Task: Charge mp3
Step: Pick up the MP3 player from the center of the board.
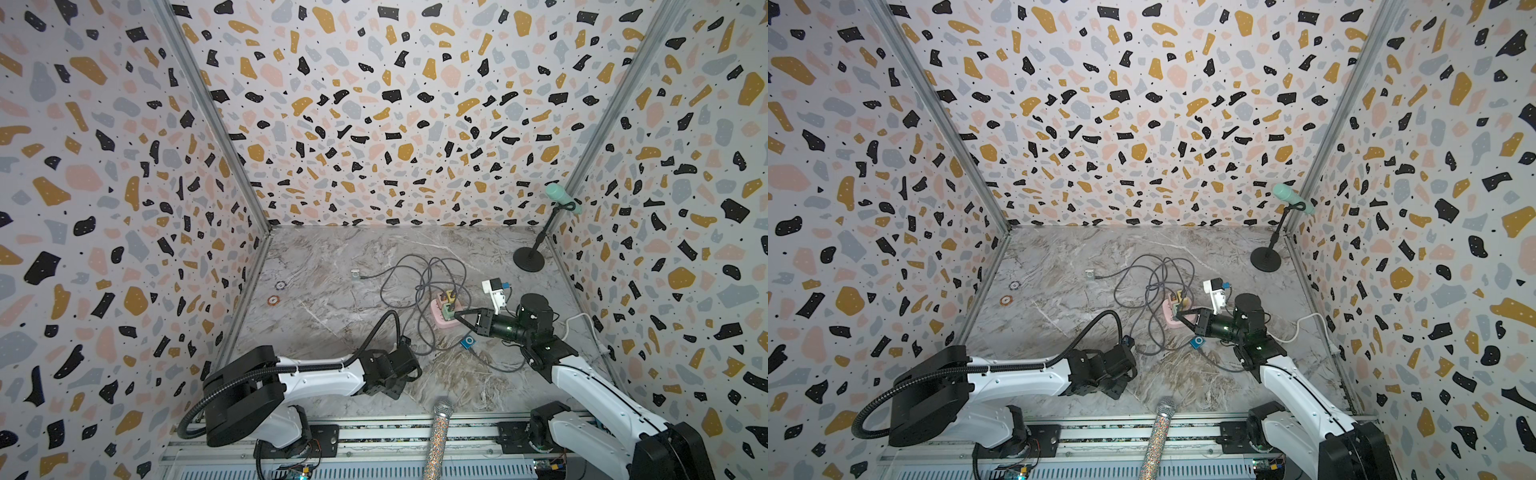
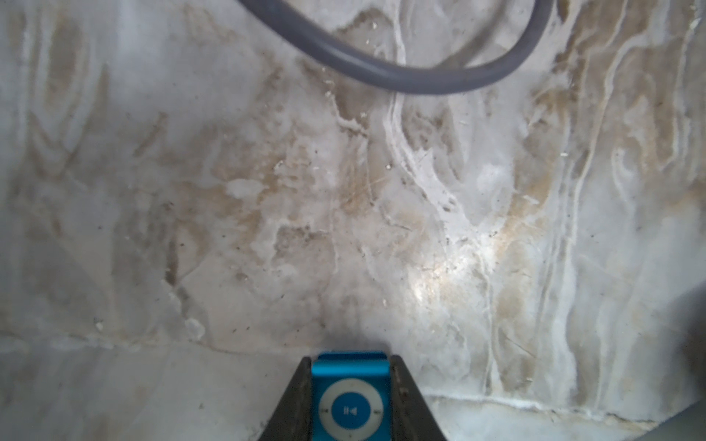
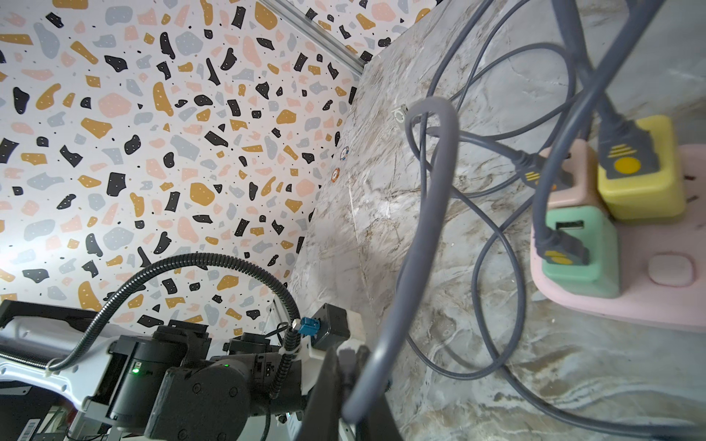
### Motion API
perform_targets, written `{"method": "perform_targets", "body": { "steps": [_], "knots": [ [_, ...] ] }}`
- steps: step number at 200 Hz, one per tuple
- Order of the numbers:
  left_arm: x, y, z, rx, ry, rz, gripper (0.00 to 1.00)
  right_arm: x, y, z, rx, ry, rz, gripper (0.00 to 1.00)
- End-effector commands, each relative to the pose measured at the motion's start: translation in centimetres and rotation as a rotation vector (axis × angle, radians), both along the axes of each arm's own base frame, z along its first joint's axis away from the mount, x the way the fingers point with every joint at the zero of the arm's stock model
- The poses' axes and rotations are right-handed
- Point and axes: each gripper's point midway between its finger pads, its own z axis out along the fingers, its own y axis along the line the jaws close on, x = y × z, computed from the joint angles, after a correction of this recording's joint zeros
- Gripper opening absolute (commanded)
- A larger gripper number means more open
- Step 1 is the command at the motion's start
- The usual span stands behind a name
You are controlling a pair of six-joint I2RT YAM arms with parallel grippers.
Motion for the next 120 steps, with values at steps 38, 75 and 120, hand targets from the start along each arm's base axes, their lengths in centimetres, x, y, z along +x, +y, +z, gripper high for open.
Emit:
{"method": "perform_targets", "body": {
  "steps": [38,75,120],
  "knots": [
    [-1.8,3.0,-2.0,0.031,0.096,0.153,0.22,0.8,-1.1,-0.3,-0.093,-0.048,-0.066,0.00],
    [1.7,-1.2,4.1,-0.298,-0.018,0.253,0.21,1.5,-1.4,0.0,-0.130,-0.076,-0.110,0.00],
    [5.8,-1.2,12.9,-0.582,-0.181,0.358,0.24,2.1,0.0,1.0,-0.246,-0.150,-0.138,0.00]
  ]
}}
